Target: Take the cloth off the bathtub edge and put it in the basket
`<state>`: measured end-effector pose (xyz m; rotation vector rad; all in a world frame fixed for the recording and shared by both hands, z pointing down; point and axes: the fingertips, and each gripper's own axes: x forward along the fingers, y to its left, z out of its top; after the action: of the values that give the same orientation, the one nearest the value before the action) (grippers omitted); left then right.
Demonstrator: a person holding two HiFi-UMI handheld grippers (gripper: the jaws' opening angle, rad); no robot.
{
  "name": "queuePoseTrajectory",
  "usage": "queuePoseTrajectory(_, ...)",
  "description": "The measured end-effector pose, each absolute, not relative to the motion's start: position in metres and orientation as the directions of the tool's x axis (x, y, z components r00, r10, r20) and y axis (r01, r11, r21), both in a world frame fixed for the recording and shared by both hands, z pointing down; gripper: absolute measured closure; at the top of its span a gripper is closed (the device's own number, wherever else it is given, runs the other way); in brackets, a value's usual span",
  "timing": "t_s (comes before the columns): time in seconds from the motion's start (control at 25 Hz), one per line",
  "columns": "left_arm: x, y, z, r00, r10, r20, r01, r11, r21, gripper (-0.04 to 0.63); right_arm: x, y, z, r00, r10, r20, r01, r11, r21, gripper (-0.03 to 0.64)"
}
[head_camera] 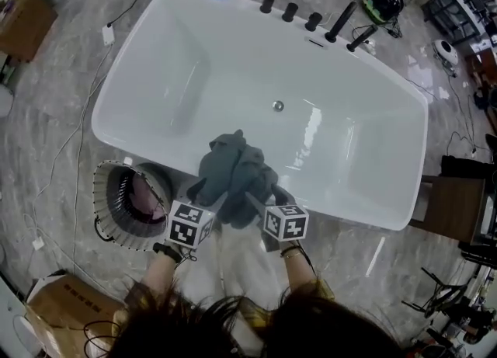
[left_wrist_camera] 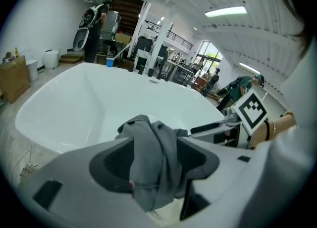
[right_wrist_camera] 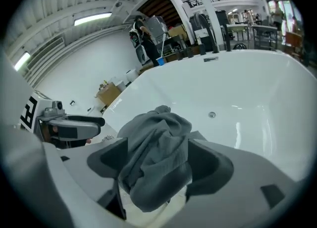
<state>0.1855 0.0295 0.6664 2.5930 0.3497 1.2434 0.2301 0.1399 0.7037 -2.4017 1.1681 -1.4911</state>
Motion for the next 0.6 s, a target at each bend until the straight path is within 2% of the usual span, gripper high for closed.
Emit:
queuePoseTrajectory(0.2,0.176,0.021,0.699,0.556,0.305,0.774,0.098,-0.948,0.303,0.303,0.221,0.142,0.730,0.183,-0.631,0.754,-0.538,-0.706,-0.460,0.236)
queuePoseTrajectory(0.36,0.175,0.011,0.727,0.528,0.293,0.797,0.003,-0.939,0.344,0.263,0.226,0.143,0.747,0.163,-0.622,0.766,-0.524,-0.712,-0.467,0.233)
queuePoseTrajectory(0.6,0.173,0.014,0.753,0.487,0.290,0.824,-0.027,-0.938,0.346,0.258,0.228,0.141,0.760,0.111,-0.627,0.771,-0.568,-0.676,-0.469,0.233)
